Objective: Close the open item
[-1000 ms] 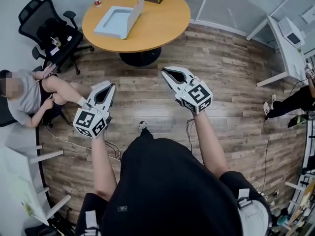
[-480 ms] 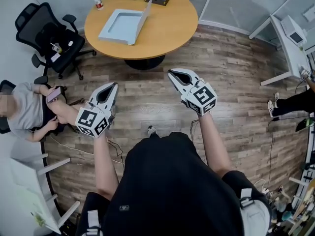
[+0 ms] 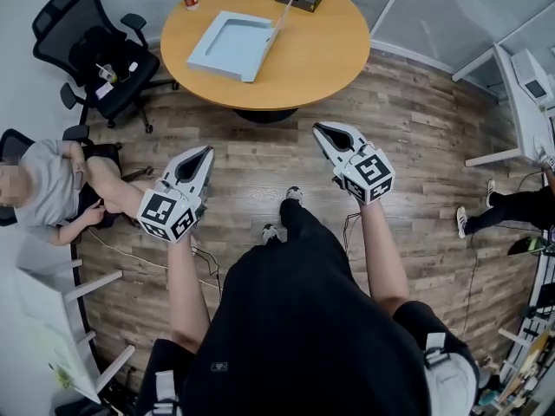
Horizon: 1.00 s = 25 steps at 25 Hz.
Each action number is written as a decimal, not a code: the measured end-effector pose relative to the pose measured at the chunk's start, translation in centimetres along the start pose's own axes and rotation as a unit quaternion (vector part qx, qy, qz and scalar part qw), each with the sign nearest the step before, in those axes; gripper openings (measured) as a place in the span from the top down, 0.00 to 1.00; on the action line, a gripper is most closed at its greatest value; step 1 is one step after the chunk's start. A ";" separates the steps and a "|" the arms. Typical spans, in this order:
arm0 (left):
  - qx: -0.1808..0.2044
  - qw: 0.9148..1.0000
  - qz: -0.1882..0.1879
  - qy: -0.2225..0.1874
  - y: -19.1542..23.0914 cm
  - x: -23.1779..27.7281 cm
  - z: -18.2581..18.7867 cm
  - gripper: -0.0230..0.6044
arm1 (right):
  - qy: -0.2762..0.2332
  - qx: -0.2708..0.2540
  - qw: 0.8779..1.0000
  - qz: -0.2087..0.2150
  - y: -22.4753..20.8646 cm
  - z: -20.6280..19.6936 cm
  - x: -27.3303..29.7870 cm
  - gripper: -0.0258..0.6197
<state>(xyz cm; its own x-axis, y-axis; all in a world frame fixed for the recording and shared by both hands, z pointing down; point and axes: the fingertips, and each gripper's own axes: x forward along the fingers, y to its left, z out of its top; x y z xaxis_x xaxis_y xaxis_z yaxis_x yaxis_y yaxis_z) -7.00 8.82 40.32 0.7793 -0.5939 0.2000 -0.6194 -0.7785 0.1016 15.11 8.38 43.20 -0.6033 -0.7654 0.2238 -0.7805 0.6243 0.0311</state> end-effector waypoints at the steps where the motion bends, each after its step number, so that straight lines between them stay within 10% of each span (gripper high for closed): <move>1: -0.002 1.000 0.005 0.000 0.6 0.3 0.1 0.95 | 0.002 0.001 1.000 0.002 -0.6 -0.1 0.5 0.95; 25: -0.026 0.993 0.114 0.005 11.8 11.6 3.3 0.95 | 0.020 0.004 0.998 0.067 -18.1 0.0 13.4 0.95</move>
<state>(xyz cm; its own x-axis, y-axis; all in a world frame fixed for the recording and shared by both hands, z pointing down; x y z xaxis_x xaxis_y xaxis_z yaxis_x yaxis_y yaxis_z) -5.01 -7.93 40.61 0.6178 -0.7511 0.2327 -0.7836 -0.6127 0.1027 21.20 -13.15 45.65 -0.6954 -0.6680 0.2649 -0.6945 0.7195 -0.0086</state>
